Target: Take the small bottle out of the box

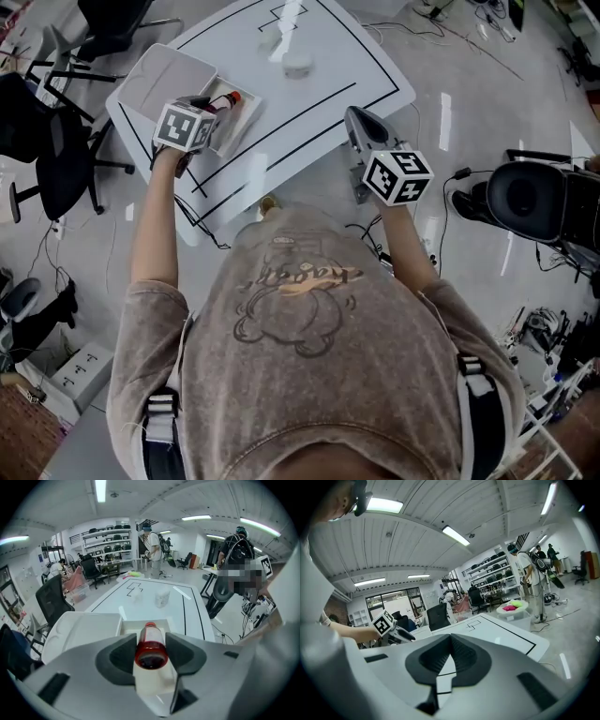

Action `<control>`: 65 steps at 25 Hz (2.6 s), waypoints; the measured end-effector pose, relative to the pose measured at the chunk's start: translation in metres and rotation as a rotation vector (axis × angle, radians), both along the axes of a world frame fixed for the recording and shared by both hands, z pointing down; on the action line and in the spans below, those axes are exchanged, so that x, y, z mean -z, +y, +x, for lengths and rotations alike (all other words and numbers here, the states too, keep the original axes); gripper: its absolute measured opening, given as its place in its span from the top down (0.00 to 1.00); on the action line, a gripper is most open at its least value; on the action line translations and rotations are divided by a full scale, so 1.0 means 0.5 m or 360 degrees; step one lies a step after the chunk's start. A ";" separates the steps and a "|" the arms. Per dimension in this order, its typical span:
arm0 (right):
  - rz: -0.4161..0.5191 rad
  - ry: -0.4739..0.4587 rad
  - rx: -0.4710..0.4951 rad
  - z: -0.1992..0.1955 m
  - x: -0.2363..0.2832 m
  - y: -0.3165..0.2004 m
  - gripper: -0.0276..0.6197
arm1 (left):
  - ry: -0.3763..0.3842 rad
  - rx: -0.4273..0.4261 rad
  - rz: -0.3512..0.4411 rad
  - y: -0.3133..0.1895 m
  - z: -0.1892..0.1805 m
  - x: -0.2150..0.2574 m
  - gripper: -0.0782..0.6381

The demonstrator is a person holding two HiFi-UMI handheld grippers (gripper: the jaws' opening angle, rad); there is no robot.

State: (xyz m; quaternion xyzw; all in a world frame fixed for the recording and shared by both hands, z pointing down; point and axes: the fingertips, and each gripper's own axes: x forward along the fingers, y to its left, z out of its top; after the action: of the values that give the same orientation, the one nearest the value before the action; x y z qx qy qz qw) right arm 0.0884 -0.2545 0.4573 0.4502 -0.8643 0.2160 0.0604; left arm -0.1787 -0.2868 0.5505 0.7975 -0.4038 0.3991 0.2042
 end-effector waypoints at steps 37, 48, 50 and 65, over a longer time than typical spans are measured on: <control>0.0012 -0.0016 -0.0001 -0.029 0.001 -0.002 0.96 | 0.0679 0.0230 0.0836 0.011 0.144 0.264 0.63; 0.0007 -0.0025 -0.0003 -0.032 0.001 0.000 0.96 | 0.0633 0.0197 0.0800 0.016 0.175 0.221 0.65; 0.0007 -0.0025 -0.0008 -0.030 0.002 -0.001 0.96 | 0.0630 0.0192 0.0804 0.014 0.174 0.222 0.65; 0.0059 -0.0026 -0.0024 -0.017 0.015 0.009 0.96 | 0.0610 0.0165 0.0820 0.017 0.188 0.232 0.65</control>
State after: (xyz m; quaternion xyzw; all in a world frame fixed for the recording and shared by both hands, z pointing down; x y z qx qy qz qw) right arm 0.0800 -0.2502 0.4496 0.4559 -0.8652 0.2041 0.0434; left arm -0.0847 -0.2781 0.4347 0.8618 -0.4860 0.1154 0.0879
